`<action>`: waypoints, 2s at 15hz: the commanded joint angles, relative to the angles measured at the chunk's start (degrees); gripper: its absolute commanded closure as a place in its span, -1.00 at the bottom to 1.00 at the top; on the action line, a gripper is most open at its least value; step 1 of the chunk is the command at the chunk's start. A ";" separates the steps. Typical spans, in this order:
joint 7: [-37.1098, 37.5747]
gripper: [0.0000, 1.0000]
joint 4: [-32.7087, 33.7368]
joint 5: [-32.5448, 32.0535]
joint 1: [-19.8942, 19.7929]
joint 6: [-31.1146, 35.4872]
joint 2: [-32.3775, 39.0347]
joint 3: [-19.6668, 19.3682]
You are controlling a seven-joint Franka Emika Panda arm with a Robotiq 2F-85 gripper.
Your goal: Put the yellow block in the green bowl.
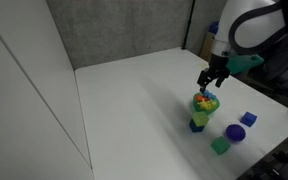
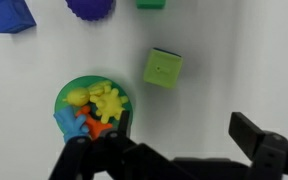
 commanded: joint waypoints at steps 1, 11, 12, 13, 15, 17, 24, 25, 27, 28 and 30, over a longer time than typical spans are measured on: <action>3.27 -1.00 0.99 0.88 0.98 3.73 4.18 -0.06; 9.83 -1.00 2.56 -0.53 5.61 13.28 17.35 -2.79; 10.70 -1.00 2.60 -1.11 6.62 14.31 18.52 -3.66; 11.43 -1.00 2.81 -1.36 7.47 14.74 19.51 -4.36; 13.40 -1.00 3.08 -2.19 9.63 16.35 21.28 -6.36; 15.35 -1.00 3.48 -2.97 11.64 17.28 22.58 -8.27; 18.75 -1.00 2.14 -3.24 14.96 16.32 20.78 -11.19; 18.85 -1.00 1.35 -3.41 15.24 16.21 19.72 -11.36; 18.53 -1.00 0.07 -3.73 15.48 15.27 17.76 -11.50; 19.22 -1.00 -0.28 -4.39 16.04 15.08 17.23 -12.12; 19.97 -1.00 -0.56 -5.60 16.47 14.54 16.99 -12.97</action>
